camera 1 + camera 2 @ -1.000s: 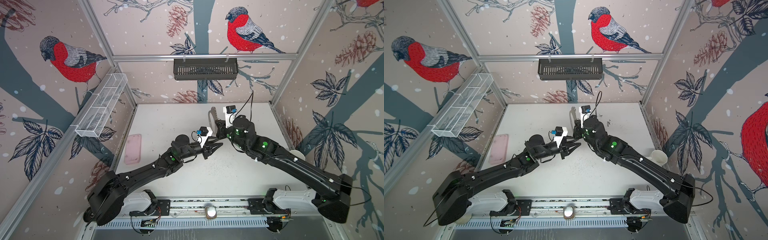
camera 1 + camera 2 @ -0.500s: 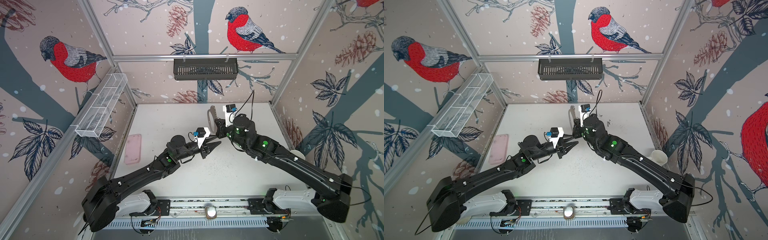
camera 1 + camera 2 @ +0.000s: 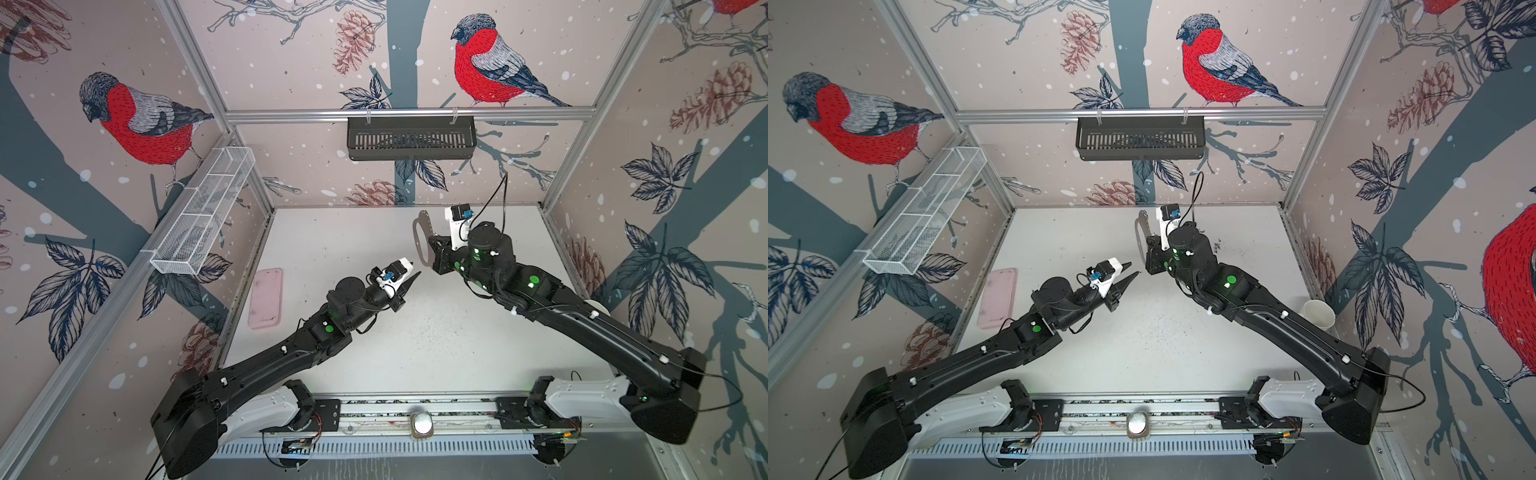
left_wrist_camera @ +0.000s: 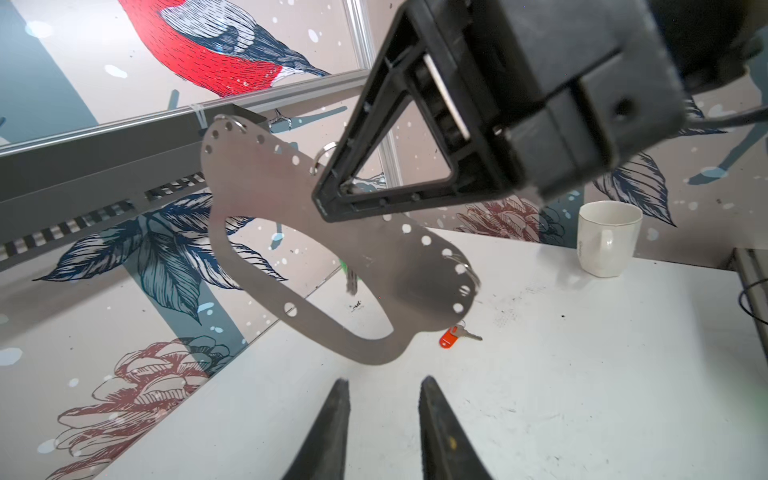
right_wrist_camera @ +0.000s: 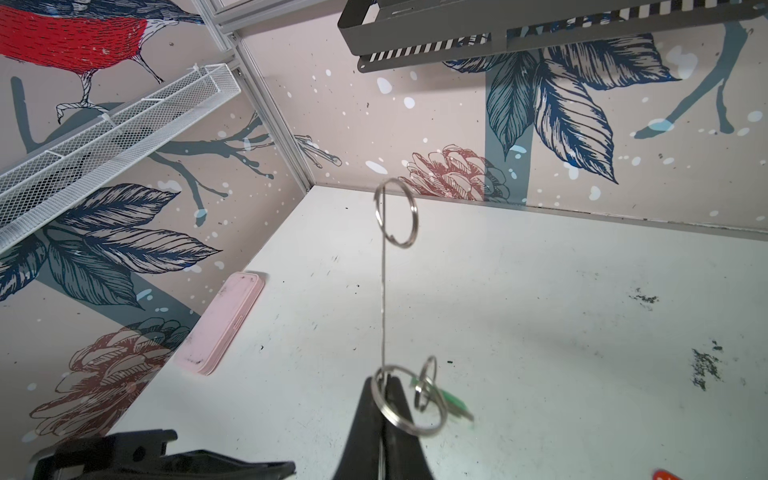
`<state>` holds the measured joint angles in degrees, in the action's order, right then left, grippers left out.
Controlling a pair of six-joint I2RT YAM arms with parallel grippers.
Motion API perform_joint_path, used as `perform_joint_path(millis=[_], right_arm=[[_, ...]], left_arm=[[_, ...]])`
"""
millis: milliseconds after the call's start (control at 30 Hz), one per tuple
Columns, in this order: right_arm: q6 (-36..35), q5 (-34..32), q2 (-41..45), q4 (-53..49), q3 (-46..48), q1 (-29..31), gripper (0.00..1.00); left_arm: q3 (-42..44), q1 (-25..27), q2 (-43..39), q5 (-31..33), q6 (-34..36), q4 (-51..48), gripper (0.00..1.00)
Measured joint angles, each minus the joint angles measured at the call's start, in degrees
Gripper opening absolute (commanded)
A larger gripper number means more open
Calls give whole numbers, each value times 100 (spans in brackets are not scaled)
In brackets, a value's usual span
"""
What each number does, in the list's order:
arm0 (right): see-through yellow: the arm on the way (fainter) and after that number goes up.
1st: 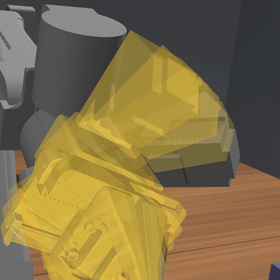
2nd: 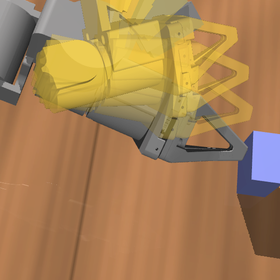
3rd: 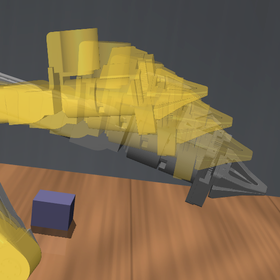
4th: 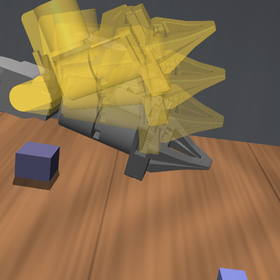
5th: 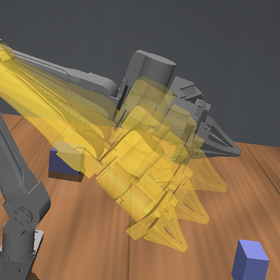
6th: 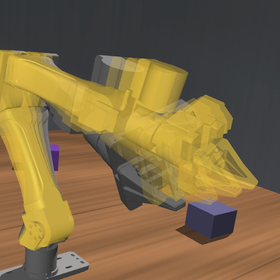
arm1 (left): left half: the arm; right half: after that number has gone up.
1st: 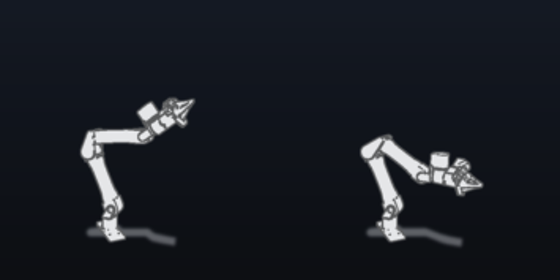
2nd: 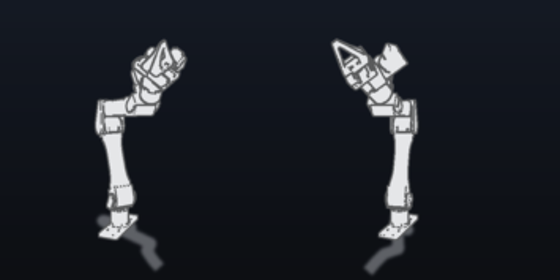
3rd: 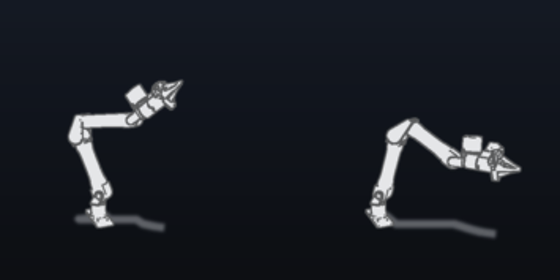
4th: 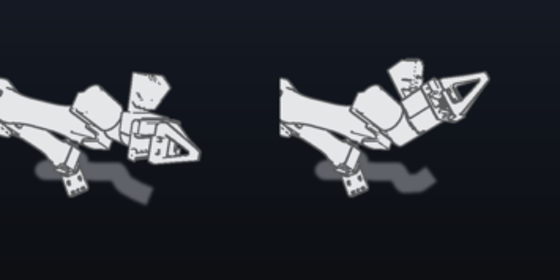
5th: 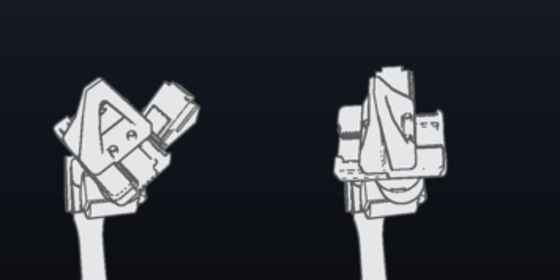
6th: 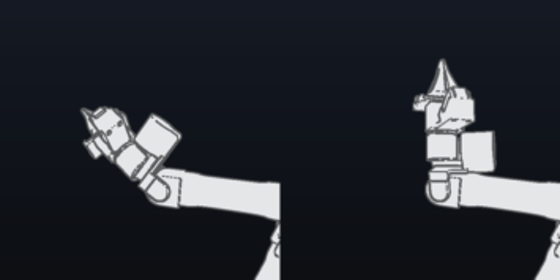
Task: Put the keys on the keyring
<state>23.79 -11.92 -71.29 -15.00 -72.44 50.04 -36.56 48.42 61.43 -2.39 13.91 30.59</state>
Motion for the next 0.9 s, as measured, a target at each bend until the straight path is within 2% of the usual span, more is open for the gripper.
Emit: perform_joint_path(millis=[233,900], right_arm=[[4,37,-20,0,0,15,0],[48,76,-35,17,52,87,0]], left_arm=[[-46,61,269,101,72,212,24],[-262,501,625,90,111,540,21]])
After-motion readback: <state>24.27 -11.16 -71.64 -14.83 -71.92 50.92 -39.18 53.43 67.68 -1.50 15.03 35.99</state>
